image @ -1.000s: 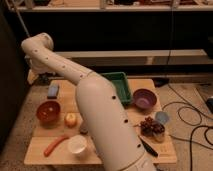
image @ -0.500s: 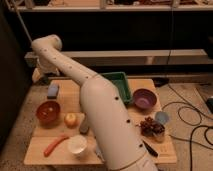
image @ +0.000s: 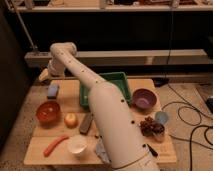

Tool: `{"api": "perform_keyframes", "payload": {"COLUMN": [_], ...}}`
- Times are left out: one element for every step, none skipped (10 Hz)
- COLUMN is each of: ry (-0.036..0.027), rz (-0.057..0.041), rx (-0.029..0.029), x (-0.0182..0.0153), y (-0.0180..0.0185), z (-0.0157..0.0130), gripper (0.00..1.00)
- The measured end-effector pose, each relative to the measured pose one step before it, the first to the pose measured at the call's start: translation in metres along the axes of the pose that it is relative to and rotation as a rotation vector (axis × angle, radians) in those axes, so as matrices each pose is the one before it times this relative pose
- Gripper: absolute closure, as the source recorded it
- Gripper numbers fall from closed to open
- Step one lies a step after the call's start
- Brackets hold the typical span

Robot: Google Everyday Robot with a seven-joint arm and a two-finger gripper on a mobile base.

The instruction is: Wipe tray with sponge

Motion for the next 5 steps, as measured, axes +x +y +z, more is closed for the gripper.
{"api": "perform_keyframes", "payload": {"ry": [-0.00699, -0.00562, -0.00369, 0.00612, 0.02319], "rz": [-0.00102, -0.00324, -0.00145, -0.00342, -0.00462], "rx": [-0.03179, -0.02390, -0.03318, -0.02163, -0.01949], "x": [-0.00036, -0.00013, -0.00059, -0.00008, -0.00044], "y": [0.00034, -0.00177, -0.00039, 0.00351, 0.00447], "z": [0.00456, 0.00482, 0.00658, 0.00478, 0.00799], "gripper": [0.20, 0.20, 0.20, 0.20, 0.20]}}
